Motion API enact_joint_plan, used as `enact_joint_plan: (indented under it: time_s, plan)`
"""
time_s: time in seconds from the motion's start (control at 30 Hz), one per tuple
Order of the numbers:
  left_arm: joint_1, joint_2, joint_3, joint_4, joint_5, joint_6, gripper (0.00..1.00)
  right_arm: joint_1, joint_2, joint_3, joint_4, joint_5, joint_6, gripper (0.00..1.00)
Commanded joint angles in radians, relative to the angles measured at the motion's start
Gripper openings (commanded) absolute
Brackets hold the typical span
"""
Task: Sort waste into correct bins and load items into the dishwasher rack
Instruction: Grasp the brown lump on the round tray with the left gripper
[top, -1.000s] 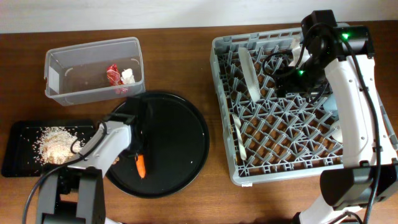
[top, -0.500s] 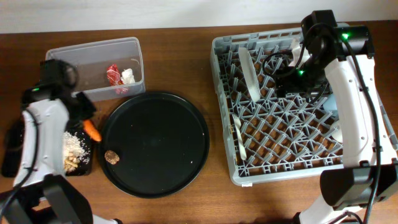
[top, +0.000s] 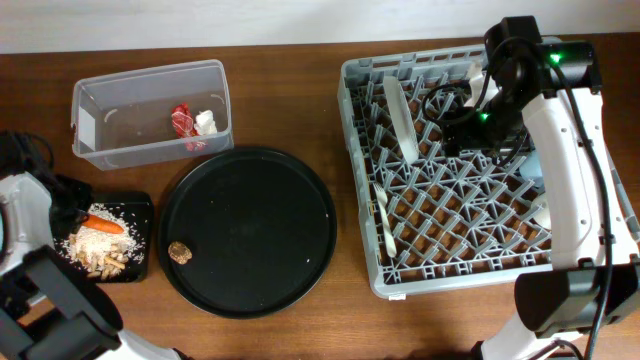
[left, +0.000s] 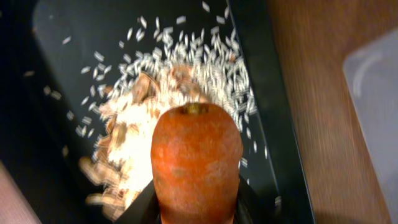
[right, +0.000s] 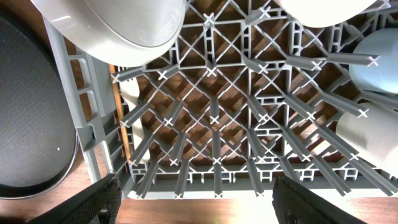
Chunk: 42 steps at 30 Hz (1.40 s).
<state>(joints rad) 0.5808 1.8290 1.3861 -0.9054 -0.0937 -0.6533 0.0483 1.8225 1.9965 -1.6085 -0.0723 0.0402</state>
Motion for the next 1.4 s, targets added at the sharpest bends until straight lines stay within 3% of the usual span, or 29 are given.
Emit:
enact_joint_plan:
  time_s: [0.0,0.2,0.33,0.77,0.93,1.13,1.37]
  plan:
    - [0.006,0.059,0.01,0.034,0.003,-0.032,0.07,-0.004,0.002,0.001,-0.001,0.006,-0.006,0.81]
    - [0.006,0.104,0.01,0.076,0.003,-0.032,0.13,-0.004,0.002,0.001,-0.01,0.032,-0.006,0.81]
    - [0.006,0.12,0.01,0.083,0.0,-0.031,0.27,-0.004,0.002,0.001,-0.011,0.032,-0.006,0.81]
    - [0.006,0.121,0.01,0.081,0.0,0.019,0.51,-0.004,0.002,0.001,-0.011,0.032,-0.006,0.81]
    - [0.004,0.099,0.046,0.014,0.035,0.07,0.56,-0.004,0.002,0.001,-0.011,0.032,-0.006,0.81]
    - [-0.042,-0.04,0.074,-0.079,0.182,0.153,0.59,-0.004,0.002,0.001,-0.011,0.032,-0.006,0.81]
    - [-0.252,-0.122,0.072,-0.264,0.229,0.252,0.65,-0.004,0.002,0.001,-0.018,0.032,-0.006,0.81]
